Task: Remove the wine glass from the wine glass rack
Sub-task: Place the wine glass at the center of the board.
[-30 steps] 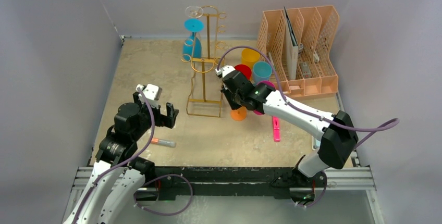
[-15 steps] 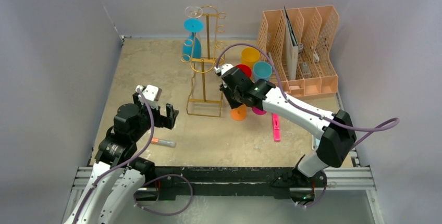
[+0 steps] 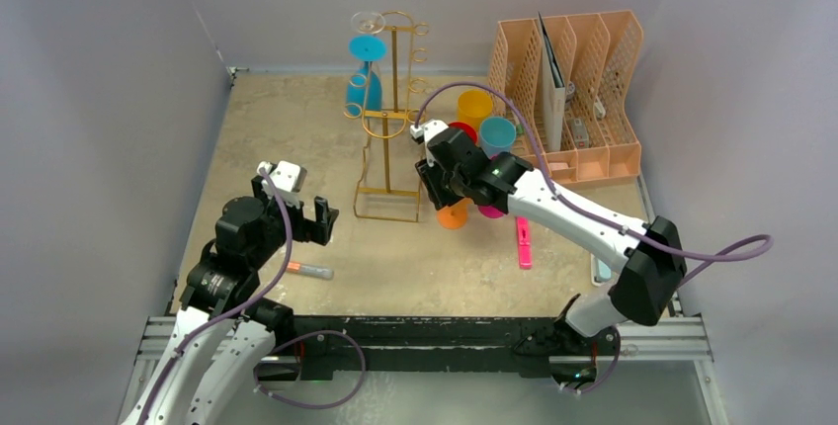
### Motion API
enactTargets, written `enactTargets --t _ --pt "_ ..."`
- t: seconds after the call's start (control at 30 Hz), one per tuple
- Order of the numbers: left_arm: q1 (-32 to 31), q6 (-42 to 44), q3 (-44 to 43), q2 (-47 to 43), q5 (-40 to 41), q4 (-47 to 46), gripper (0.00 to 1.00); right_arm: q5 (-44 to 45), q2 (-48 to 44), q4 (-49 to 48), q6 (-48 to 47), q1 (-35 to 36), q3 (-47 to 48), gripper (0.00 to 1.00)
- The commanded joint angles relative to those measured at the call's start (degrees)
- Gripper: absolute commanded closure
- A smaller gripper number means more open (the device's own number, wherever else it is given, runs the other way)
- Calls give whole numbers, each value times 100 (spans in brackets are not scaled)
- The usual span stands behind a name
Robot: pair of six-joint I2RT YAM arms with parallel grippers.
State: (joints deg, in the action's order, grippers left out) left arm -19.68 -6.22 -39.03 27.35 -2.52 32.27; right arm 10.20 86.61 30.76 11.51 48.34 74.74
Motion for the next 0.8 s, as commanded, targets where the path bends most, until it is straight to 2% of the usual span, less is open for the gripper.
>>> enactTargets --t 0.0,0.4,0.6,0.77 --pt "17 112 -133 -44 24 -82 2 -92 -322 -128 -23 -17 -14 58" --pt "13 121 -149 -69 103 -29 2 -70 -537 -45 -269 -19 -225 61" --pt "18 121 -167 -44 103 -2 2 199 -502 37 -575 -17 -283 76" --pt "17 121 -167 -49 103 -2 2 288 -584 -109 -652 -18 -436 79"
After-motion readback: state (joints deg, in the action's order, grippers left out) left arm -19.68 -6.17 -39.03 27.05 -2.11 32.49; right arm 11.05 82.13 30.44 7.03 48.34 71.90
